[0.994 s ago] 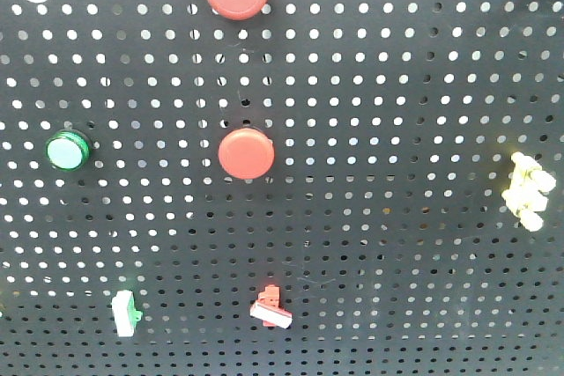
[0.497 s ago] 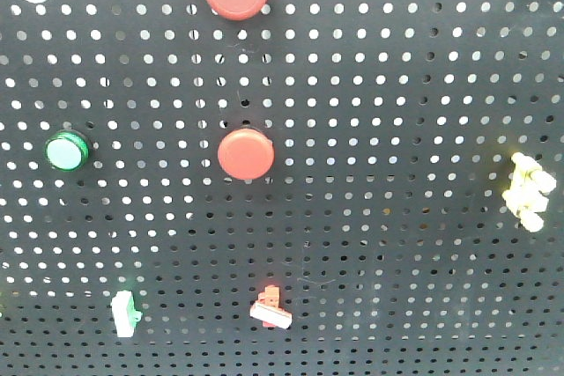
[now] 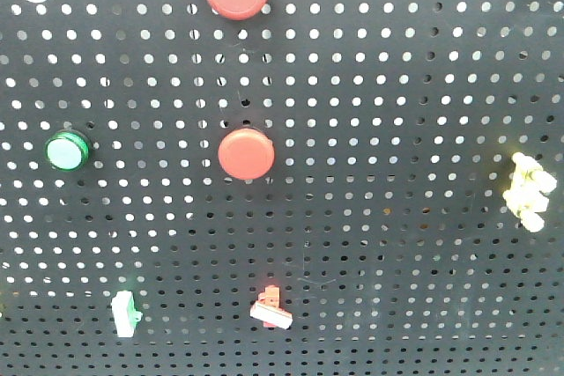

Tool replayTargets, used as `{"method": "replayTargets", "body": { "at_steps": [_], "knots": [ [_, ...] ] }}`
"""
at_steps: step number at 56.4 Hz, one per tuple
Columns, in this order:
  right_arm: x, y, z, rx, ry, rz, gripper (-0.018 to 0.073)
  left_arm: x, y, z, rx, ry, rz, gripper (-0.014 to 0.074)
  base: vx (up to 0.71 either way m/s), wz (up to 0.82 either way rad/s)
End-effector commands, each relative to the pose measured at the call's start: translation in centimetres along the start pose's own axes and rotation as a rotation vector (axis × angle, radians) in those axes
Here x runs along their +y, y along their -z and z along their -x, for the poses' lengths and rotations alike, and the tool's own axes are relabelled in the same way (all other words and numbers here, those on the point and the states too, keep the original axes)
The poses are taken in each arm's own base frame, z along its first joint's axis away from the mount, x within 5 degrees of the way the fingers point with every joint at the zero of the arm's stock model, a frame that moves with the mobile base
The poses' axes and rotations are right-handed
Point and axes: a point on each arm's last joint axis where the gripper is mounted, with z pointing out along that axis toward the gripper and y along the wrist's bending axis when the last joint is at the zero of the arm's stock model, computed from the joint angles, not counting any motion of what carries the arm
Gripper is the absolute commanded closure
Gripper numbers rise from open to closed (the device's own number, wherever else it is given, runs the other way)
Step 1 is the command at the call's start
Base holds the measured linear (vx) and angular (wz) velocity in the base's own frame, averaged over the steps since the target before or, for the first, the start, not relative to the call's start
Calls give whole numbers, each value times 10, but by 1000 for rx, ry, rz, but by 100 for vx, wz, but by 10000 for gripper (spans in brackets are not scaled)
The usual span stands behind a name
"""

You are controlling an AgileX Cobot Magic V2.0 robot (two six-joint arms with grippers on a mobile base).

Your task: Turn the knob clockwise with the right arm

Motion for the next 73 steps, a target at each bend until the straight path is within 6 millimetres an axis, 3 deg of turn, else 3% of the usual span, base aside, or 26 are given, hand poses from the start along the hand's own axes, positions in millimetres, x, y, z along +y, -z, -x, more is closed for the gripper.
{"method": "replayTargets", "body": {
  "at_steps": [1,12,26,41,73],
  "knots": [
    [0,-2,10,-71,20,1,567,0,0,4,-84,8,-2,603,0,0],
    [1,-1,-1,-49,25,-7,567,0,0,4,-84,8,-2,603,0,0],
    [-3,10,-64,0,-101,-260,566,0,0,4,-84,8,-2,603,0,0],
    [3,16,-115,79,-130,-318,566,0,0,4,-84,8,-2,603,0,0],
    [3,17,-119,134,-135,-317,566,0,0,4,-84,8,-2,603,0,0]
  ]
}}
